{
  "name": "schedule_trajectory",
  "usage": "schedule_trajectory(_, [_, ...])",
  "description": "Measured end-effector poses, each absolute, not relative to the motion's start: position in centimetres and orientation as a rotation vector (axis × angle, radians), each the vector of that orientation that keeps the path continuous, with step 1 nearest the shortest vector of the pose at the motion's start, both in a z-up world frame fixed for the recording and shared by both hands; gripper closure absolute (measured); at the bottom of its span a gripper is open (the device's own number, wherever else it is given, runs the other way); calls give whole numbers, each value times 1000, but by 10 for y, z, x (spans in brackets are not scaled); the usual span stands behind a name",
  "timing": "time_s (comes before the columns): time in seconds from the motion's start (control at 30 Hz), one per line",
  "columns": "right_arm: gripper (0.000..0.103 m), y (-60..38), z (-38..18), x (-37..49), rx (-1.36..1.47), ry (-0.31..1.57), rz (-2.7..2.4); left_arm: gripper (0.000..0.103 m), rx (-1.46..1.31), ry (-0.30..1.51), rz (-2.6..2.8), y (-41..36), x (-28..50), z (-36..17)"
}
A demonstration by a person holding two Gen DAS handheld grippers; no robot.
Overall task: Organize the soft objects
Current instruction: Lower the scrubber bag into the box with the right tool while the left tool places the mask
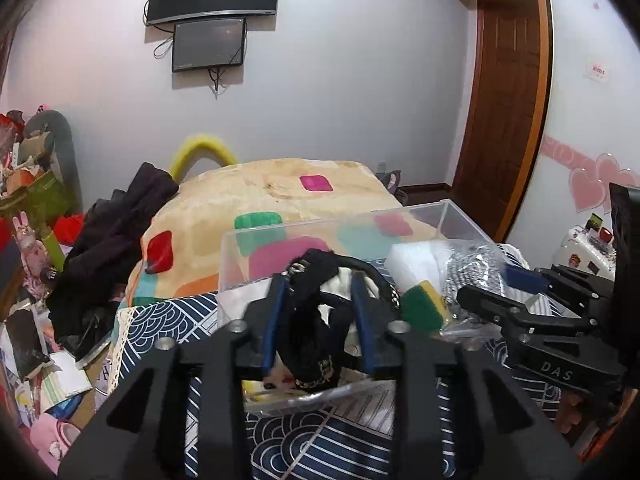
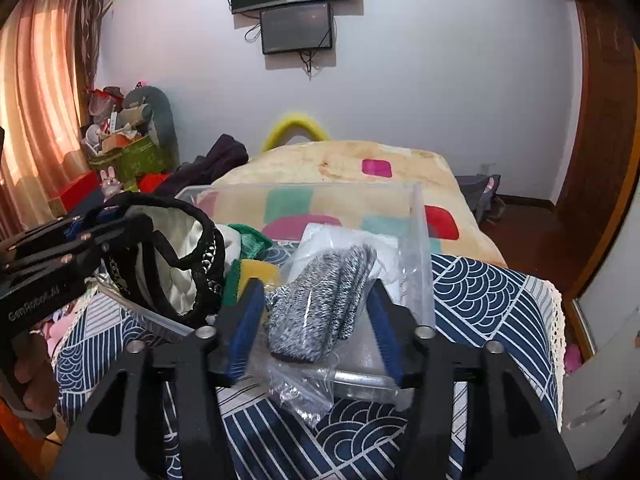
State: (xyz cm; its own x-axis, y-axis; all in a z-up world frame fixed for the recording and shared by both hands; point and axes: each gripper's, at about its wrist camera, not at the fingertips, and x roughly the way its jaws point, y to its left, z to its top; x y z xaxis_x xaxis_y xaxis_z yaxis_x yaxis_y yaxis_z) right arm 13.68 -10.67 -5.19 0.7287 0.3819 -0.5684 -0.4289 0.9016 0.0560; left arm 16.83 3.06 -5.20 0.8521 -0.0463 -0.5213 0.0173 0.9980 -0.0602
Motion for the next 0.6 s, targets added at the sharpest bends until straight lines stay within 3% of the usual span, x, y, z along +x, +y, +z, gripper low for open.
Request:
schedule_trajectory(0.13, [42,-108,-42,132,-83,577,438,61,-59,552,-46,32,163,-49])
schedule_trajectory(0.23, [40,-109,-32,125,-83,543,441,50,-57,542,-48,32,157,-42])
schedule_trajectory(0.33, [32,-110,-21,117,-80,504,441,48,-63,517,-51,33,147,-34])
schedule_trajectory(0.6, [27,-115,3,91,-52,412,475,37,-71,450,-58,33,112,-9])
